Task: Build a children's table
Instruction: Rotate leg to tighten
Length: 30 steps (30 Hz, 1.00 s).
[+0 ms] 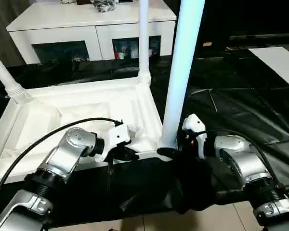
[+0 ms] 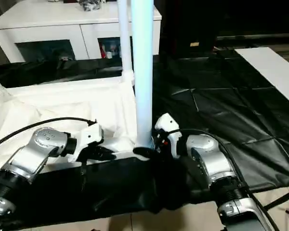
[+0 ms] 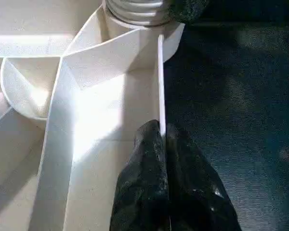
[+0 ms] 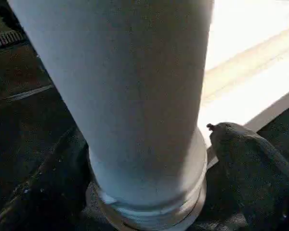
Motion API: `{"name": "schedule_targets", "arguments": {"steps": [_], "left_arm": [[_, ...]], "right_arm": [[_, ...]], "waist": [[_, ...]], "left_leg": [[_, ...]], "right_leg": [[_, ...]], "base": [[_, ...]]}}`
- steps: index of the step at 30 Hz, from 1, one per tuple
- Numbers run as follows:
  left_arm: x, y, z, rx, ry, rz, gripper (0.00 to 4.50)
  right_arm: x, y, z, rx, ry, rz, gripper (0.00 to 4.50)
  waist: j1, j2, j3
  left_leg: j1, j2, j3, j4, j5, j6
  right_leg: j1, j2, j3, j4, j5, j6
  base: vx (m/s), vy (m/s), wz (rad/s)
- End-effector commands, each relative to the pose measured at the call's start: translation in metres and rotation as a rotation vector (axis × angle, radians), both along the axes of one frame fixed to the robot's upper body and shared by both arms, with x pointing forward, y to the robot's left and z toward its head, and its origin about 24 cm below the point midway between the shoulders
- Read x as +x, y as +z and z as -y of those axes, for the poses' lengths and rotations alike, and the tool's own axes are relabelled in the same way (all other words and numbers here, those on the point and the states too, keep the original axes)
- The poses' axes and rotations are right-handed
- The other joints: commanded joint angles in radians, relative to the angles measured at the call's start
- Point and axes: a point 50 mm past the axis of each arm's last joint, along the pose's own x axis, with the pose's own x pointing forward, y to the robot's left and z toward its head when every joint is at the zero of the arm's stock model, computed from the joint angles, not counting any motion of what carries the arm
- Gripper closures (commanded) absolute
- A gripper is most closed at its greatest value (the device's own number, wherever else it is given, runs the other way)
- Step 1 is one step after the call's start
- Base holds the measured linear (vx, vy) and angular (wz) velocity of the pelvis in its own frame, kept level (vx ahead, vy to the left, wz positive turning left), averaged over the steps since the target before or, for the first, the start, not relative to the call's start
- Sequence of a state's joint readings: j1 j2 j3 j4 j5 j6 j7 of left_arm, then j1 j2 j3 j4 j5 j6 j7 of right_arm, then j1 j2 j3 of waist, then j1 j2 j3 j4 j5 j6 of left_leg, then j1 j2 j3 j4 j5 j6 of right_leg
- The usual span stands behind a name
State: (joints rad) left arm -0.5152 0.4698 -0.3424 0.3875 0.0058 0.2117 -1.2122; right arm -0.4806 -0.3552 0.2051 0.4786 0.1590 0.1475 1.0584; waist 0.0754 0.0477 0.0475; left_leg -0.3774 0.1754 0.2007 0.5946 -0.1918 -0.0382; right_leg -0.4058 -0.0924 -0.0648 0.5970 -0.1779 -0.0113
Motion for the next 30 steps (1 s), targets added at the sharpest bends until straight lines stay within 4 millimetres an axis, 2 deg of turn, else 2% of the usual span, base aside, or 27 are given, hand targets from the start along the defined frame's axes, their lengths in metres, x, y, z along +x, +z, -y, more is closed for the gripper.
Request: {"name": "schedule_targets", "arguments": {"steps": [1,5,7,11,13,16,18,19,21,22,24,25,27,28,30], "left_arm": [[-0.010,-0.008,0.004,0.020,-0.069,-0.062,4.50],[-0.011,-0.009,0.003,0.023,-0.066,-0.066,4.50],[-0.012,-0.009,0.002,0.027,-0.066,-0.069,4.50],[-0.013,-0.010,0.001,0.033,-0.066,-0.076,4.50],[-0.012,-0.011,0.000,0.041,-0.057,-0.077,4.50],[-0.005,-0.015,0.001,0.050,0.033,-0.056,4.50],[-0.001,-0.017,0.002,0.049,0.084,-0.045,4.50],[0.007,-0.020,0.006,0.057,0.184,-0.008,4.50],[0.013,-0.021,0.009,0.056,0.250,0.020,4.50],[0.023,-0.023,0.016,0.054,0.364,0.068,4.50],[0.033,-0.022,0.028,0.030,0.490,0.092,4.50],[0.039,-0.022,0.035,0.024,0.565,0.120,4.50],[0.041,-0.021,0.037,0.025,0.584,0.131,4.50],[0.045,-0.020,0.043,0.015,0.624,0.159,4.50],[0.051,-0.019,0.056,0.003,0.672,0.191,4.50]], "right_arm": [[0.007,0.011,0.001,0.006,0.000,0.037,0.86],[0.006,0.008,0.001,0.009,-0.001,0.020,1.18],[0.005,0.005,0.001,0.000,0.003,0.013,1.29],[0.004,0.001,0.003,-0.003,-0.013,-0.005,1.64],[0.007,-0.003,0.004,0.000,-0.075,-0.016,1.72],[0.012,-0.011,0.000,0.019,-0.195,-0.052,1.76],[0.012,-0.015,-0.003,0.026,-0.239,-0.069,1.77],[0.013,-0.022,-0.011,0.036,-0.314,-0.096,1.77],[0.014,-0.025,-0.015,0.044,-0.372,-0.108,1.77],[0.018,-0.031,-0.023,0.053,-0.502,-0.141,1.77],[0.022,-0.040,-0.030,0.023,-0.667,-0.169,1.77],[0.024,-0.046,-0.034,0.007,-0.774,-0.193,1.77],[0.024,-0.047,-0.036,0.005,-0.805,-0.201,1.78],[0.027,-0.048,-0.040,0.014,-0.877,-0.219,1.78],[0.031,-0.047,-0.050,0.028,-0.993,-0.234,1.78]], "waist": [[0.002,-0.009,-0.066],[0.003,-0.009,-0.069],[0.004,-0.008,-0.068],[0.003,-0.008,-0.069],[0.001,-0.007,-0.068],[-0.008,-0.009,-0.062],[-0.019,-0.011,-0.053],[-0.021,-0.011,-0.051],[-0.023,-0.011,-0.049],[-0.025,-0.011,-0.049],[-0.033,-0.011,-0.047],[-0.032,-0.006,-0.049],[-0.035,-0.009,-0.047],[-0.036,-0.005,-0.047],[-0.042,0.001,-0.047]], "left_leg": [[0.018,0.059,-0.024,-0.072,-0.180,0.052],[0.017,0.057,-0.023,-0.067,-0.138,0.073],[0.017,0.057,-0.023,-0.066,-0.138,0.077],[0.017,0.057,-0.024,-0.066,-0.145,0.072],[0.016,0.056,-0.024,-0.067,-0.146,0.071],[0.017,0.055,-0.026,-0.072,-0.199,0.049],[0.026,0.053,-0.029,-0.079,-0.292,0.010],[0.029,0.054,-0.032,-0.082,-0.320,-0.005],[0.032,0.053,-0.035,-0.084,-0.342,-0.018],[0.037,0.051,-0.037,-0.084,-0.361,-0.034],[0.039,0.048,-0.041,-0.086,-0.387,-0.050],[0.045,0.046,-0.043,-0.086,-0.405,-0.054],[0.042,0.045,-0.045,-0.089,-0.432,-0.046],[0.042,0.046,-0.046,-0.089,-0.436,-0.046],[0.058,0.044,-0.046,-0.091,-0.492,-0.055]], "right_leg": [[0.048,-0.061,0.043,-0.052,-0.132,-0.261],[0.049,-0.059,0.042,-0.046,-0.081,-0.269],[0.049,-0.059,0.041,-0.047,-0.086,-0.271],[0.049,-0.059,0.041,-0.047,-0.098,-0.270],[0.049,-0.059,0.041,-0.047,-0.102,-0.270],[0.048,-0.060,0.042,-0.056,-0.176,-0.258],[0.043,-0.062,0.043,-0.073,-0.329,-0.227],[0.042,-0.065,0.045,-0.080,-0.392,-0.204],[0.038,-0.064,0.044,-0.086,-0.437,-0.184],[0.032,-0.065,0.044,-0.091,-0.479,-0.163],[0.029,-0.064,0.039,-0.097,-0.527,-0.143],[0.026,-0.065,0.036,-0.102,-0.551,-0.127],[0.026,-0.064,0.033,-0.111,-0.560,-0.108],[0.025,-0.065,0.033,-0.112,-0.558,-0.106],[0.016,-0.059,0.026,-0.122,-0.548,-0.102]], "base": [[0.000,0.000,0.00],[0.000,0.000,0.00],[0.000,0.000,0.00],[0.000,0.000,0.00],[0.000,0.000,0.00],[0.000,0.000,0.00],[0.000,0.000,0.00],[0.000,0.000,0.00],[0.000,0.000,0.00],[0.000,0.000,0.00],[-0.026,0.006,-0.01],[-0.051,0.011,-0.03],[-0.026,0.010,-0.02],[0.000,0.000,0.00],[0.000,0.000,0.00]]}}
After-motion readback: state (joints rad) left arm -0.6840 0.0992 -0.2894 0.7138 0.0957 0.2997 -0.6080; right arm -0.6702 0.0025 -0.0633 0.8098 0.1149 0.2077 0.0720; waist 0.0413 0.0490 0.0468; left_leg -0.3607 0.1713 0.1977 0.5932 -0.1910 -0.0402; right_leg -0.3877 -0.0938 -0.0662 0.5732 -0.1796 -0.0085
